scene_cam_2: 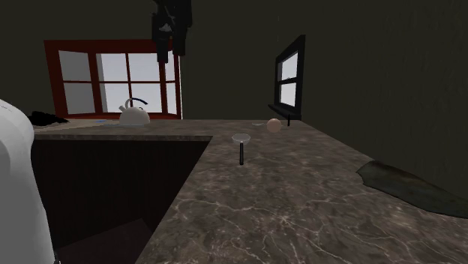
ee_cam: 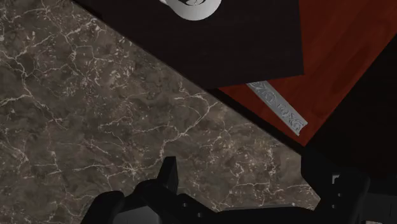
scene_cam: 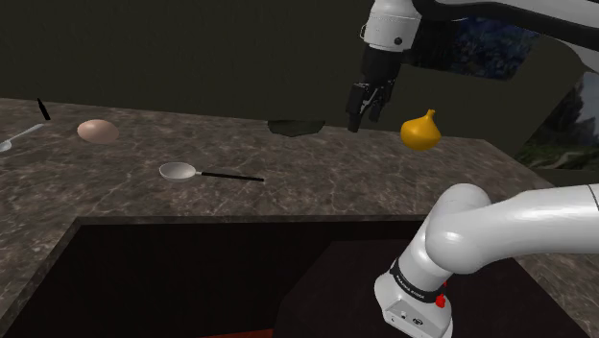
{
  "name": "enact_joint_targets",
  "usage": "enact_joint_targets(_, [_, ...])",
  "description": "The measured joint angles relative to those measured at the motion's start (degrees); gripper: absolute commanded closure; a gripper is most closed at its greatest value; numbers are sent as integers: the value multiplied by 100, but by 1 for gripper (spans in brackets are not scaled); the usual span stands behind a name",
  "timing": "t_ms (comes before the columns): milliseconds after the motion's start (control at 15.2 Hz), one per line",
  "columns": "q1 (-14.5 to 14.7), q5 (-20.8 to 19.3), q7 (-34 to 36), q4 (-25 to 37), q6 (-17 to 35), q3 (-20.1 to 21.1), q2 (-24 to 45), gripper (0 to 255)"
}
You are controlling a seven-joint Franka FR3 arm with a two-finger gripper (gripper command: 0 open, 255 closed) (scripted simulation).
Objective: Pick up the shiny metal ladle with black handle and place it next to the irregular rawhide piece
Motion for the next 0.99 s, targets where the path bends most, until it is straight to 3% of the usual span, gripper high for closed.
enact_joint_targets(462, [173, -150, -546, -19, 801, -21, 805, 0])
enact_joint_targets(990, [412, -368, -1298, 486, 1956, 64, 2471, 0])
